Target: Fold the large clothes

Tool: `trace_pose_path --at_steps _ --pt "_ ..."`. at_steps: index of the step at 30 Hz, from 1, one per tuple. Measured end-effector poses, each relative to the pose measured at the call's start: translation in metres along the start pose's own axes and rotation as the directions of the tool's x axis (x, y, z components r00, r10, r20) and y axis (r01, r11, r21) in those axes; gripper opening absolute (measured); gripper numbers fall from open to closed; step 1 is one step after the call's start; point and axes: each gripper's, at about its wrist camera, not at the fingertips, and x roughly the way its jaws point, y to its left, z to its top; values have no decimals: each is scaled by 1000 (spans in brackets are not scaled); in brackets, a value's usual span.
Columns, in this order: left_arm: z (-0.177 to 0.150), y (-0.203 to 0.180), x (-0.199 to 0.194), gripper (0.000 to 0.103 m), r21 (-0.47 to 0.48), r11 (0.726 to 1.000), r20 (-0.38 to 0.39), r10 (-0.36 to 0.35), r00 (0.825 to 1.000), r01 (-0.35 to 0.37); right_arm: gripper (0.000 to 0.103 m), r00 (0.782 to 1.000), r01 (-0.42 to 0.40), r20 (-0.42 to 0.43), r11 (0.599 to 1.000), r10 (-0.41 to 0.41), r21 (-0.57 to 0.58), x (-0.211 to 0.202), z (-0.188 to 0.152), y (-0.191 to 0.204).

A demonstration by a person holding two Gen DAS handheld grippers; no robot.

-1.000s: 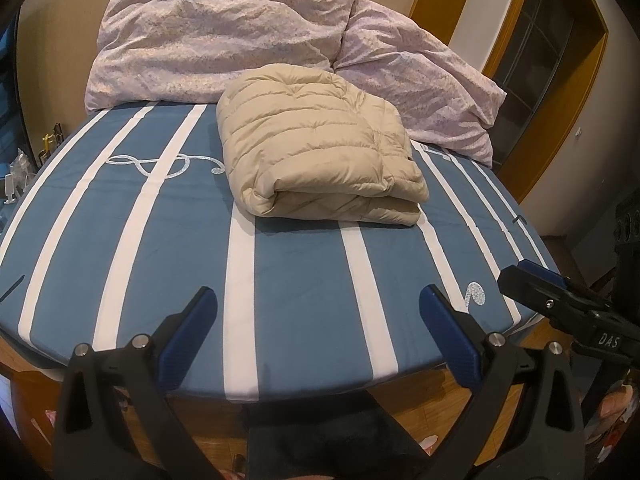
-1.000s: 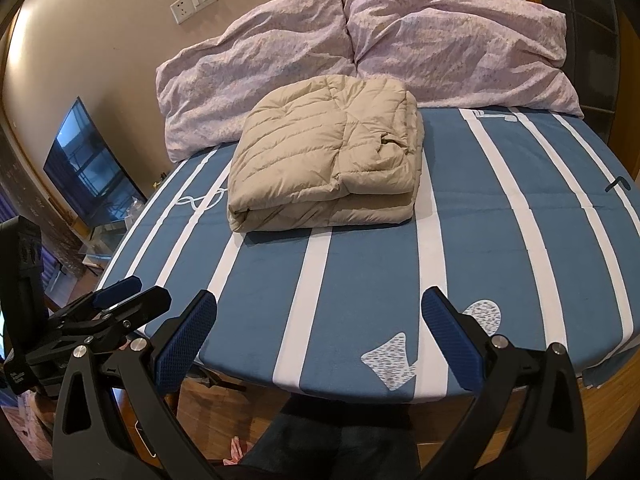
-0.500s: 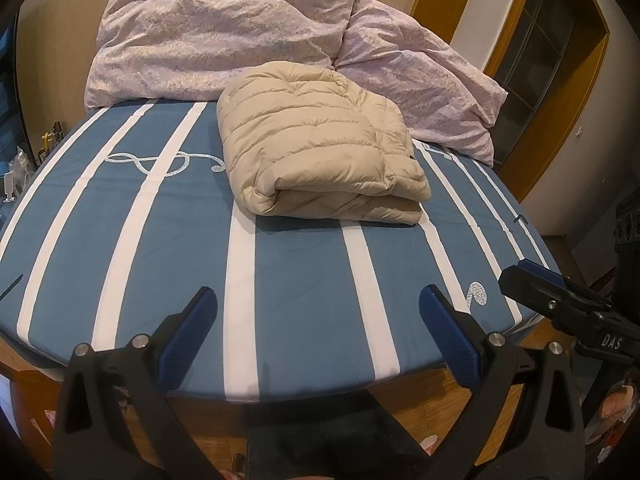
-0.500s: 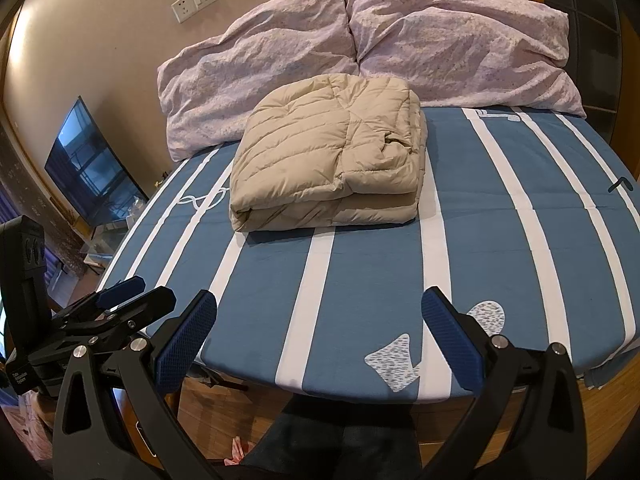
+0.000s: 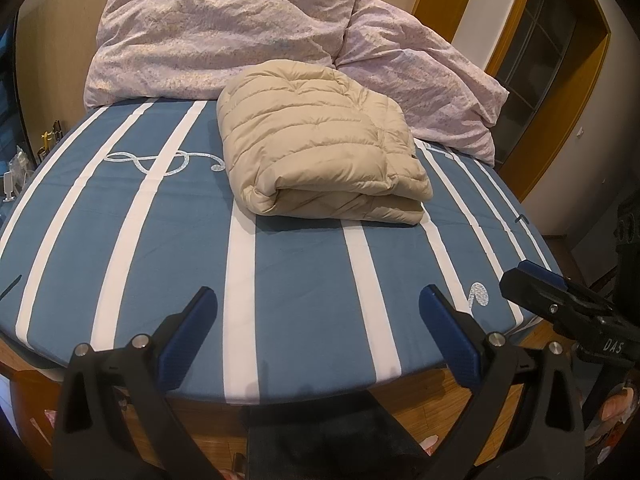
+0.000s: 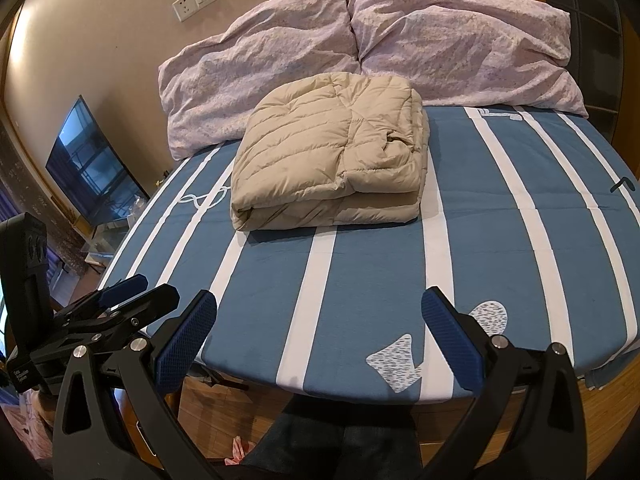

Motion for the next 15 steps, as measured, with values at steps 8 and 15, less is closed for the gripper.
trace_pose_path --at_steps 8,15 --pt "-4 0 3 100 5 1000 6 -9 1000 9 102 1000 1 -1 1000 -1 1 0 -1 0" --pt "-2 -1 2 100 7 1000 5 -9 1000 9 102 1000 0 -2 1000 0 -1 0 -1 0"
